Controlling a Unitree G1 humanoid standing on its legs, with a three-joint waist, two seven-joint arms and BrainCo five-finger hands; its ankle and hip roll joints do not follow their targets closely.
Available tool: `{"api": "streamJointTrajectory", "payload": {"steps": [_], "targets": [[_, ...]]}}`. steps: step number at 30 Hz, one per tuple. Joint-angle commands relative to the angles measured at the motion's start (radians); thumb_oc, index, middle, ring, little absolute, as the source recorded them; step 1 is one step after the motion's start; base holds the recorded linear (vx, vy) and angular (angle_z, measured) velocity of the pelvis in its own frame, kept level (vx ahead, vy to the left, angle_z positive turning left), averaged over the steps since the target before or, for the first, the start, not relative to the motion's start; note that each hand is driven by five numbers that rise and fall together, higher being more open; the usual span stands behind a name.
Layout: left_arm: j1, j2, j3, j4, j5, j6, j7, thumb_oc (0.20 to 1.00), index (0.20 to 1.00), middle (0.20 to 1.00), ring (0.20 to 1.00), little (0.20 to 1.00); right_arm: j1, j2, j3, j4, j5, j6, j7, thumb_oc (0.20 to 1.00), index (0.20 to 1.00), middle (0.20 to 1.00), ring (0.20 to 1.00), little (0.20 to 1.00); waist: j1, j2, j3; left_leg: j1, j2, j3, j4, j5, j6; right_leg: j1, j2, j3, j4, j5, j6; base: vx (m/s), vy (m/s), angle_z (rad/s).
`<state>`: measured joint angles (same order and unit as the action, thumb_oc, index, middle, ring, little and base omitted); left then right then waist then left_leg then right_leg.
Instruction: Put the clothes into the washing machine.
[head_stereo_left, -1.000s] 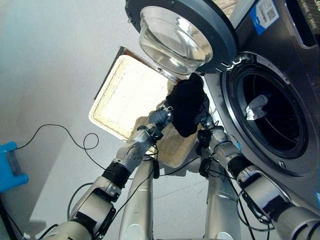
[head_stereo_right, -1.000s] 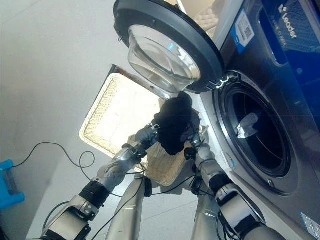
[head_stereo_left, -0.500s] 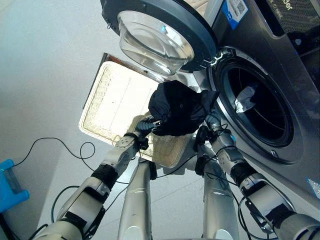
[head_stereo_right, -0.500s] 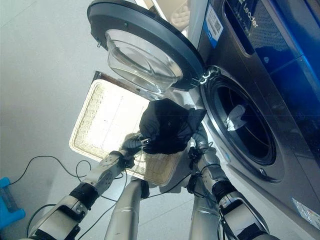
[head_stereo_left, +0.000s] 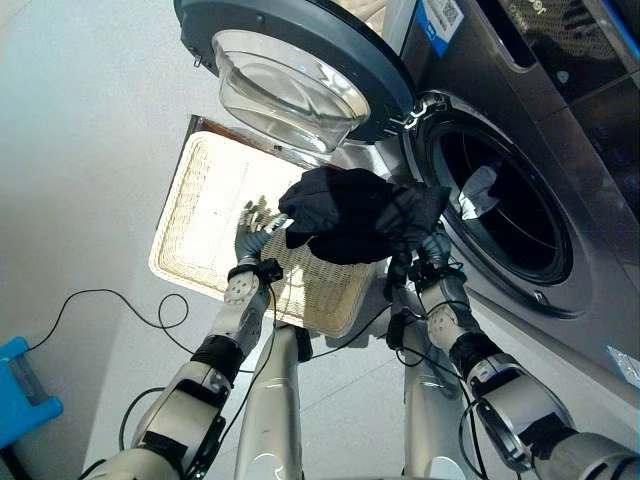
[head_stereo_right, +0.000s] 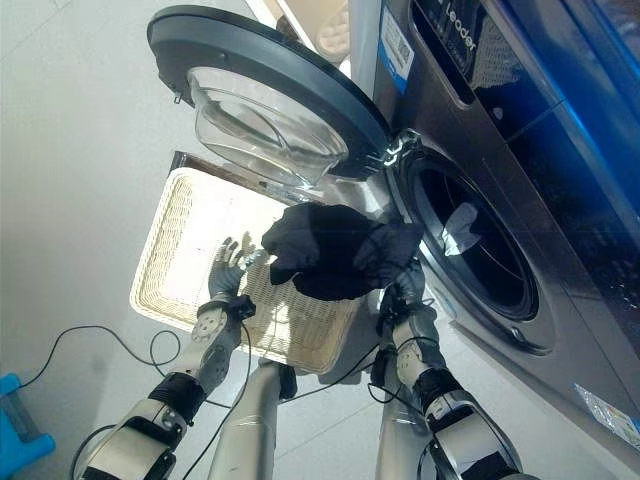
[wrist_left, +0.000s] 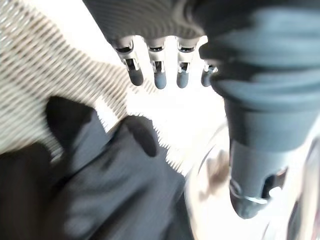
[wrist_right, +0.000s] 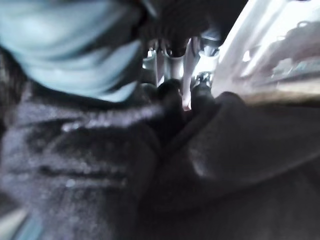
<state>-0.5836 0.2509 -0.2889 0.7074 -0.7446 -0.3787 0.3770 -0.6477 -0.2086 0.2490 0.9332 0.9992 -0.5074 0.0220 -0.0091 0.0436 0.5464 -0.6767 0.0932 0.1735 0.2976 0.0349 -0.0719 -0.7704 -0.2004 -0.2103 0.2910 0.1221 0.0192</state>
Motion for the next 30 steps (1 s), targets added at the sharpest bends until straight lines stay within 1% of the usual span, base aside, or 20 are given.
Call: {"api": "streamJointTrajectory", "payload": {"steps": [1, 6, 9, 10, 11, 13, 14, 15, 18, 20, 21, 22, 23, 25, 26, 27, 30], "targets": [[0.003, -0.025, 0.047, -0.011, -0.089, -0.069, 0.066, 1.0, 1.0, 1.0, 1.0, 1.0, -0.018, -0.01, -0.034, -0.035, 0.144, -0.074, 0.079, 0.2, 0.2, 0.2, 0.2, 0.2, 0.007, 0.037, -0.026, -0.029, -0.063, 0.054, 0.003, -0.037, -0.014, 0.013, 0.027, -0.042, 0.097, -0.123, 0.097, 0.0, 0.0, 0.0], [0.012, -0.047, 0.083, 0.01, -0.135, -0.078, 0.108, 1.0, 1.0, 1.0, 1.0, 1.0, -0.022, 0.01, -0.078, -0.035, 0.259, -0.066, 0.12, 0.2, 0.2, 0.2, 0.2, 0.2, 0.006, 0.036, -0.026, -0.026, -0.063, 0.053, -0.002, -0.037, -0.016, 0.015, 0.027, -0.042, 0.096, -0.124, 0.098, 0.0, 0.0, 0.0], [0.008, -0.045, 0.101, 0.03, -0.179, -0.07, 0.126, 1.0, 1.0, 1.0, 1.0, 1.0, -0.036, 0.013, -0.108, -0.03, 0.372, -0.058, 0.171, 0.2, 0.2, 0.2, 0.2, 0.2, 0.006, 0.037, -0.026, -0.02, -0.062, 0.055, -0.005, -0.039, -0.016, 0.017, 0.028, -0.041, 0.099, -0.128, 0.099, 0.0, 0.0, 0.0], [0.007, -0.043, 0.112, 0.041, -0.201, -0.062, 0.124, 1.0, 1.0, 1.0, 1.0, 1.0, -0.04, 0.018, -0.122, -0.032, 0.442, -0.057, 0.206, 0.2, 0.2, 0.2, 0.2, 0.2, 0.006, 0.037, -0.026, -0.02, -0.062, 0.055, -0.005, -0.039, -0.017, 0.017, 0.029, -0.04, 0.101, -0.13, 0.099, 0.0, 0.0, 0.0], [0.008, -0.043, 0.116, 0.046, -0.209, -0.058, 0.122, 1.0, 1.0, 1.0, 1.0, 1.0, -0.041, 0.022, -0.129, -0.034, 0.474, -0.055, 0.222, 0.2, 0.2, 0.2, 0.2, 0.2, 0.006, 0.037, -0.026, -0.02, -0.063, 0.054, -0.005, -0.039, -0.017, 0.016, 0.029, -0.04, 0.102, -0.13, 0.099, 0.0, 0.0, 0.0], [0.007, -0.045, 0.129, 0.074, -0.242, -0.049, 0.112, 1.0, 1.0, 1.0, 1.0, 1.0, -0.043, 0.041, -0.166, -0.042, 0.63, -0.042, 0.294, 0.2, 0.2, 0.2, 0.2, 0.2, 0.002, 0.035, -0.026, -0.018, -0.062, 0.056, -0.006, -0.039, -0.018, 0.017, 0.031, -0.038, 0.104, -0.131, 0.101, 0.0, 0.0, 0.0], [0.008, -0.046, 0.13, 0.076, -0.246, -0.048, 0.109, 1.0, 1.0, 1.0, 1.0, 1.0, -0.042, 0.043, -0.168, -0.043, 0.652, -0.045, 0.303, 0.2, 0.2, 0.2, 0.2, 0.2, 0.002, 0.035, -0.026, -0.018, -0.061, 0.057, -0.007, -0.039, -0.017, 0.016, 0.032, -0.038, 0.105, -0.131, 0.1, 0.0, 0.0, 0.0], [0.007, -0.05, 0.137, 0.084, -0.253, -0.045, 0.102, 1.0, 1.0, 1.0, 1.0, 1.0, -0.042, 0.051, -0.182, -0.048, 0.72, -0.049, 0.328, 0.2, 0.2, 0.2, 0.2, 0.2, 0.0, 0.034, -0.026, -0.016, -0.061, 0.058, -0.009, -0.039, -0.017, 0.017, 0.033, -0.037, 0.103, -0.131, 0.1, 0.0, 0.0, 0.0], [0.008, -0.056, 0.14, 0.095, -0.249, -0.045, 0.083, 1.0, 1.0, 1.0, 1.0, 1.0, -0.052, 0.053, -0.22, -0.048, 0.823, -0.042, 0.362, 0.2, 0.2, 0.2, 0.2, 0.2, -0.003, 0.034, -0.026, -0.012, -0.06, 0.059, -0.013, -0.04, -0.016, 0.018, 0.034, -0.035, 0.101, -0.13, 0.101, 0.0, 0.0, 0.0], [0.0, -0.056, 0.141, 0.095, -0.237, -0.042, 0.073, 1.0, 1.0, 1.0, 1.0, 1.0, -0.066, 0.047, -0.241, -0.047, 0.85, -0.036, 0.379, 0.2, 0.2, 0.2, 0.2, 0.2, -0.003, 0.035, -0.026, -0.019, -0.059, 0.06, -0.018, -0.032, -0.014, 0.012, 0.034, -0.036, 0.095, -0.12, 0.099, 0.0, 0.0, 0.0], [0.004, -0.057, 0.139, 0.096, -0.237, -0.042, 0.073, 1.0, 1.0, 1.0, 1.0, 1.0, -0.063, 0.047, -0.241, -0.046, 0.85, -0.036, 0.379, 0.2, 0.2, 0.2, 0.2, 0.2, -0.002, 0.035, -0.026, -0.012, -0.059, 0.059, -0.016, -0.039, -0.016, 0.018, 0.033, -0.036, 0.097, -0.127, 0.101, 0.0, 0.0, 0.0], [-0.002, -0.053, 0.136, 0.089, -0.222, -0.035, 0.07, 1.0, 1.0, 1.0, 1.0, 1.0, -0.077, 0.034, -0.253, -0.051, 0.812, -0.032, 0.369, 0.2, 0.2, 0.2, 0.2, 0.2, -0.002, 0.035, -0.026, -0.018, -0.061, 0.058, -0.019, -0.032, -0.013, 0.013, 0.033, -0.036, 0.092, -0.115, 0.1, 0.0, 0.0, 0.0], [-0.006, -0.052, 0.129, 0.088, -0.21, -0.031, 0.076, 1.0, 1.0, 1.0, 1.0, 1.0, -0.084, 0.027, -0.255, -0.049, 0.772, -0.029, 0.359, 0.2, 0.2, 0.2, 0.2, 0.2, -0.001, 0.035, -0.026, -0.012, -0.062, 0.056, -0.019, -0.038, -0.015, 0.019, 0.033, -0.036, 0.092, -0.119, 0.102, 0.0, 0.0, 0.0], [-0.017, -0.046, 0.123, 0.082, -0.198, -0.02, 0.085, 1.0, 1.0, 1.0, 1.0, 1.0, -0.097, 0.015, -0.25, -0.055, 0.741, -0.014, 0.349, 0.2, 0.2, 0.2, 0.2, 0.2, 0.0, 0.034, -0.026, -0.019, -0.062, 0.056, -0.022, -0.029, -0.015, 0.012, 0.033, -0.037, 0.089, -0.109, 0.101, 0.0, 0.0, 0.0], [-0.016, -0.044, 0.118, 0.08, -0.197, -0.016, 0.086, 1.0, 1.0, 1.0, 1.0, 1.0, -0.094, 0.013, -0.247, -0.059, 0.74, -0.01, 0.352, 0.2, 0.2, 0.2, 0.2, 0.2, 0.0, 0.034, -0.026, -0.012, -0.061, 0.056, -0.022, -0.035, -0.017, 0.018, 0.033, -0.036, 0.091, -0.115, 0.104, 0.0, 0.0, 0.0], [-0.021, -0.042, 0.117, 0.078, -0.194, -0.013, 0.087, 1.0, 1.0, 1.0, 1.0, 1.0, -0.096, 0.011, -0.243, -0.068, 0.74, -0.003, 0.359, 0.2, 0.2, 0.2, 0.2, 0.2, -0.001, 0.032, -0.026, -0.019, -0.06, 0.057, -0.025, -0.026, -0.016, 0.011, 0.034, -0.037, 0.087, -0.107, 0.102, 0.0, 0.0, 0.0], [-0.009, -0.04, 0.105, 0.065, -0.153, -0.018, 0.082, 1.0, 1.0, 1.0, 1.0, 1.0, -0.075, 0.009, -0.233, -0.09, 0.745, 0.006, 0.382, 0.2, 0.2, 0.2, 0.2, 0.2, -0.002, 0.027, -0.026, -0.009, -0.061, 0.055, -0.031, -0.031, -0.018, 0.019, 0.035, -0.036, 0.085, -0.111, 0.106, 0.0, -0.01, 0.0]]}}
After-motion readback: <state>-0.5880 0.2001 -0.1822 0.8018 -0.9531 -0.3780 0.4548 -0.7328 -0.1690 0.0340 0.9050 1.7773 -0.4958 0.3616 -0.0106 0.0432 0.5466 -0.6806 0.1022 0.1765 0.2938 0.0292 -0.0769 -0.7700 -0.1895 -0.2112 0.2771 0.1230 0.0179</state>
